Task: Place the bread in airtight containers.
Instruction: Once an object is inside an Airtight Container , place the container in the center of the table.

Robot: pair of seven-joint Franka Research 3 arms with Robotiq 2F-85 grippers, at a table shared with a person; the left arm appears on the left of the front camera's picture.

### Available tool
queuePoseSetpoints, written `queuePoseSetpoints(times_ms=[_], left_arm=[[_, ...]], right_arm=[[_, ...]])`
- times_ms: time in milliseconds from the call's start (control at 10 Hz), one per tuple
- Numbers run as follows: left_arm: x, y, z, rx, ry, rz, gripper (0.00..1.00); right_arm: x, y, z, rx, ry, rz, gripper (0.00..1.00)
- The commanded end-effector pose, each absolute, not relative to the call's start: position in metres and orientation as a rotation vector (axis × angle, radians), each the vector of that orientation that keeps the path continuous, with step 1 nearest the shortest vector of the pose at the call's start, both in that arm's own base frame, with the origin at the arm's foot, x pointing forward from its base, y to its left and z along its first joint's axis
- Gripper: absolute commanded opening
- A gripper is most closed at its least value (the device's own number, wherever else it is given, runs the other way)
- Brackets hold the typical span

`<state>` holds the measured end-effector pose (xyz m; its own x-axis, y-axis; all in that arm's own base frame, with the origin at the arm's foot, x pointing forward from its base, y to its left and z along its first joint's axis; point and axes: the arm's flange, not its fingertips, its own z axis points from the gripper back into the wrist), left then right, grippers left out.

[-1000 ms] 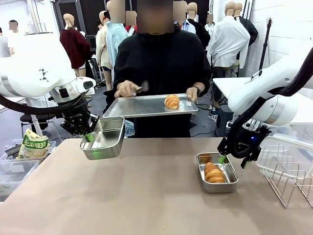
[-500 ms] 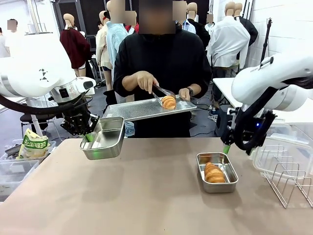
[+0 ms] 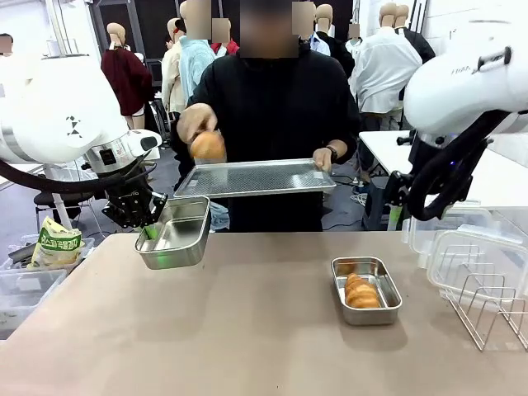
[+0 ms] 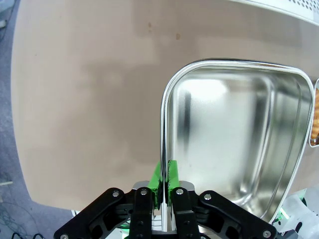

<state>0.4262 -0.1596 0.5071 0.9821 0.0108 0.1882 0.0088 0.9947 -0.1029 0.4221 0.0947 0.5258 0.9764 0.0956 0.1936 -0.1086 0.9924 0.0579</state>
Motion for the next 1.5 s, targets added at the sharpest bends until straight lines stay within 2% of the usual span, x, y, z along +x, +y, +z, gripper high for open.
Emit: queuePoseSetpoints(times_ms=[0, 100, 200, 1400], left_arm=[[0.426, -0.158, 0.51, -0.102, -0.196, 0.001, 0.0], [0.426, -0.158, 0.51, -0.102, -0.196, 0.001, 0.0], [0.426, -0.158, 0.51, -0.102, -0.196, 0.001, 0.0], [0.426, -0.158, 0.51, -0.102, -0.196, 0.001, 0.0]], right_arm=[[0.43, 0.097, 0.519, 0.042, -0.164, 0.073, 1.0], [0.438, 0.09, 0.508, 0.088, -0.124, 0.08, 1.0], [0.421, 0.095, 0.531, 0.063, -0.195, 0.097, 1.0], [0.421, 0.095, 0.531, 0.063, -0.195, 0.097, 1.0]])
